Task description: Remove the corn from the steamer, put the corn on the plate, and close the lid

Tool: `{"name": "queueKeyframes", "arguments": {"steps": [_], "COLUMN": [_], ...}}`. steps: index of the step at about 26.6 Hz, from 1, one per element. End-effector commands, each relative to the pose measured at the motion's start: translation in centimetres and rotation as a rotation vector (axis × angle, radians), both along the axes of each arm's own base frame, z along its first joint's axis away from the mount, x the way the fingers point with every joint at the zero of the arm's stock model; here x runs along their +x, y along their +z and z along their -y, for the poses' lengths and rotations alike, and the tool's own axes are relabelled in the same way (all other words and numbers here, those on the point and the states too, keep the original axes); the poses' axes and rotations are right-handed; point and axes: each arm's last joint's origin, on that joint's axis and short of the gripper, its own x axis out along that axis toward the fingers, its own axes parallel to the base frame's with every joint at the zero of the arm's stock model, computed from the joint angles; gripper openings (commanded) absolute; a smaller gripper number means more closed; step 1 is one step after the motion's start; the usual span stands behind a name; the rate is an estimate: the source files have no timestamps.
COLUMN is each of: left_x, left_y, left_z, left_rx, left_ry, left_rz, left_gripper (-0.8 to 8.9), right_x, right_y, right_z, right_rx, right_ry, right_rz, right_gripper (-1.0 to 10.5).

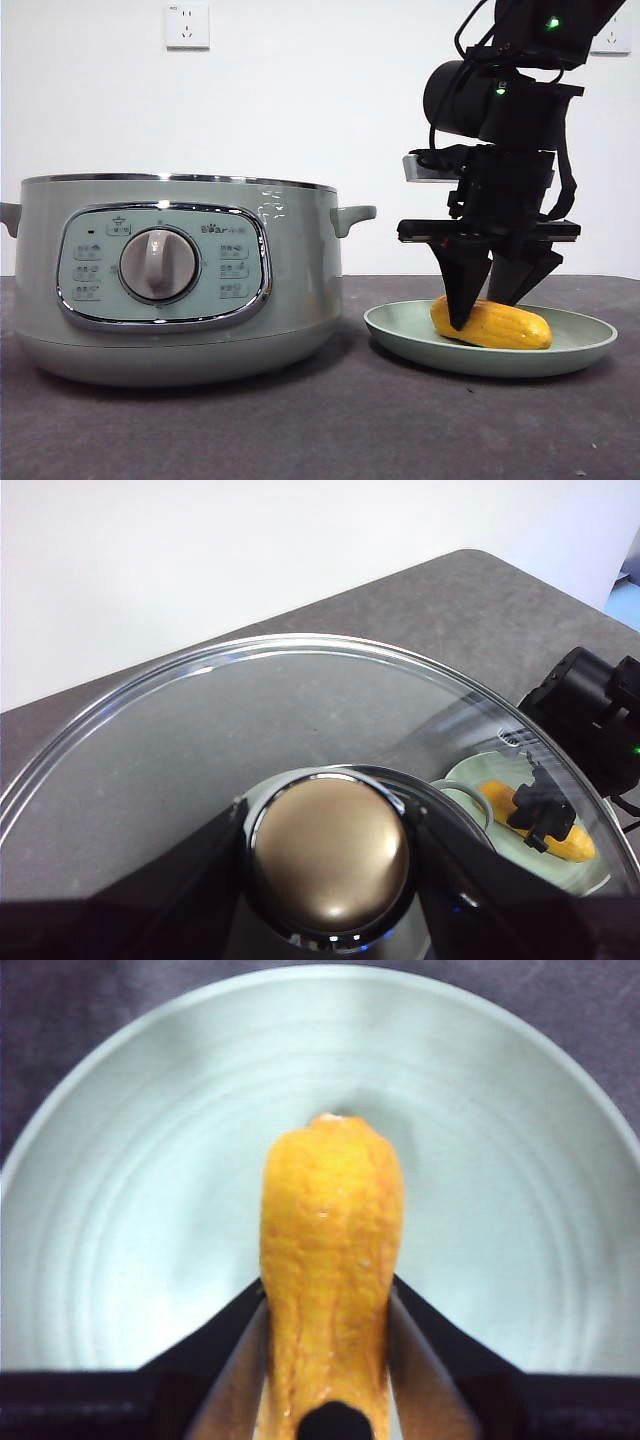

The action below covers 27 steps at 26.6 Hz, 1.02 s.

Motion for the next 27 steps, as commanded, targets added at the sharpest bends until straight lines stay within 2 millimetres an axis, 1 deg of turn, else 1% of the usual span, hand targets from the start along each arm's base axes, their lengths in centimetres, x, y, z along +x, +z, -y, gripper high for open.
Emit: {"name": "queueKeyframes", "arguments": {"steps": [1, 2, 5, 10, 13, 16, 22, 25, 27], "left_x": [-0.4, -0.4, -0.4, -0.2, 0.3, 1.2, 3.5, 4.6, 5.2], "left_y": [1.0, 1.0, 1.0, 0.9, 0.7, 0.3, -0.8, -1.9, -3.1], "left_z": [-0.2, -0.2, -0.2, -0.1, 0.1, 0.5, 1.6, 2.1, 2.3], "left_rx": [-0.028, -0.028, -0.028, -0.025, -0.015, -0.001, 0.019, 0.021, 0.020], "left_ry": [0.002, 0.002, 0.002, 0.004, 0.003, 0.001, 0.001, 0.003, 0.006], "left_rz": [0.068, 0.068, 0.068, 0.064, 0.053, 0.034, -0.011, -0.022, -0.027], "left_gripper": [-0.09, -0.09, -0.09, -0.09, -0.09, -0.09, -0.09, -0.09, -0.09], "right_x": [0.0, 0.0, -0.1, -0.2, -0.5, -1.0, -2.8, -3.8, -4.7], "right_y": [-0.6, -0.6, -0.6, -0.4, 0.4, 1.9, 6.4, 8.6, 10.2], "right_z": [0.2, 0.4, 0.4, 0.4, 0.6, 0.8, 1.7, 2.3, 2.7], "right_rx": [-0.011, -0.016, -0.014, -0.015, -0.011, 0.003, 0.059, 0.091, 0.115], "right_ry": [-0.016, -0.020, -0.023, -0.023, -0.022, -0.023, -0.032, -0.034, -0.034], "right_rz": [-0.024, -0.029, -0.030, -0.032, -0.025, 0.003, 0.113, 0.180, 0.231], "right_gripper": [2.8, 3.6, 4.5, 4.5, 4.5, 4.5, 4.5, 4.5, 4.5]}}
